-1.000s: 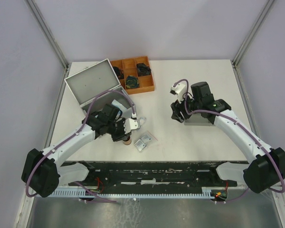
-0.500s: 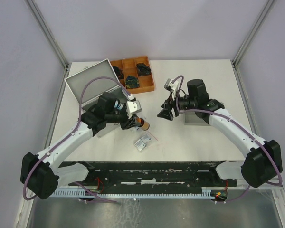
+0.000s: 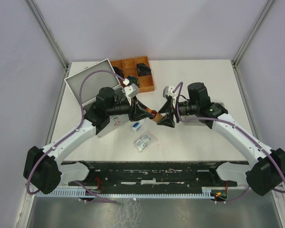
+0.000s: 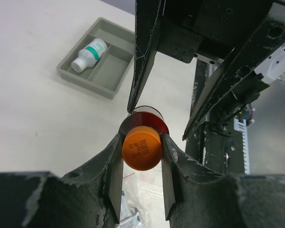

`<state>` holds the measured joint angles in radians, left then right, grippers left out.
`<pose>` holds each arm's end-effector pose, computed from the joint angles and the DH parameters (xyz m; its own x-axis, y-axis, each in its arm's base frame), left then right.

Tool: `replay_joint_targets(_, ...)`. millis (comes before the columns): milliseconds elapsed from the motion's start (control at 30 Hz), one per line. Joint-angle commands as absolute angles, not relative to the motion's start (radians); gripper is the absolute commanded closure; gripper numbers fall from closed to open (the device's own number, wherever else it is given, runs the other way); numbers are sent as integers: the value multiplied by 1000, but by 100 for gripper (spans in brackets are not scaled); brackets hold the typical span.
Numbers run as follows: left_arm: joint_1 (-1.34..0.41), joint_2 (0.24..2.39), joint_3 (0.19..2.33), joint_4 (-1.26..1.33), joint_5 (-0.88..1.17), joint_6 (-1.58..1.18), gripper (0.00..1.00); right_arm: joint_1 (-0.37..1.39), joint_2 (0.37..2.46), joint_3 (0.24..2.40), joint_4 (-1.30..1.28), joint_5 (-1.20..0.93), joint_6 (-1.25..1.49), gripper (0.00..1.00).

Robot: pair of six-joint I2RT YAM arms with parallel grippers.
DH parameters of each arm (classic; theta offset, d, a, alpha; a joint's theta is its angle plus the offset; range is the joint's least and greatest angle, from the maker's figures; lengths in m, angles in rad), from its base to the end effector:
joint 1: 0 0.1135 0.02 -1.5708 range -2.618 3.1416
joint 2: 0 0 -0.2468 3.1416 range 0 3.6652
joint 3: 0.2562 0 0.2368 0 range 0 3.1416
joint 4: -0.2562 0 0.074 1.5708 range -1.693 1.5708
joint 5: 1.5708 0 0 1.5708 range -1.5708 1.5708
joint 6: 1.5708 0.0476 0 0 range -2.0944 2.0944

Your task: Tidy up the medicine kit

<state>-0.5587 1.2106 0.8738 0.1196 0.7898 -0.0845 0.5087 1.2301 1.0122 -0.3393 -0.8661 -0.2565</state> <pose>0.2144 -0.1739 0.3022 -0.2632 0.0945 -0.9601 0.9424 0.2381 -0.2349 0.2122 0.1598 0.2997 -0.2234 -0.3128 -0.9232 -0.9686 0.1773 0.1744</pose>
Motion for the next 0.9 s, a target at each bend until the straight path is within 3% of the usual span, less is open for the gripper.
replay_joint_targets(0,-563,1196,864,311,877,-235,97,547,1193,993,-362,-881,-333,32)
replay_joint_targets(67,-562,1201,862,314,887,-243,97,559,1195,997,-353,-862,-335,36)
replay_joint_targets(300,-563,1210,830,385,929,-299,97,599,1237,1037,-393,-814,-373,35)
replay_joint_targets(467,-564,1209,815,386,932,-291,96,600,1223,1041,-413,-780,-412,51)
replay_joint_targets(500,-562,1209,813,386,931,-287,90,599,1216,1042,-425,-771,-428,54)
replay_joint_targets(600,-563,1205,805,378,923,-265,60,598,1195,1044,-494,-722,-514,63)
replay_joint_targets(700,-559,1185,807,346,884,-236,39,597,1166,1033,-571,-643,-621,67)
replay_joint_targets(867,-518,1136,816,303,849,-214,15,554,1142,1011,-696,-580,-750,69)
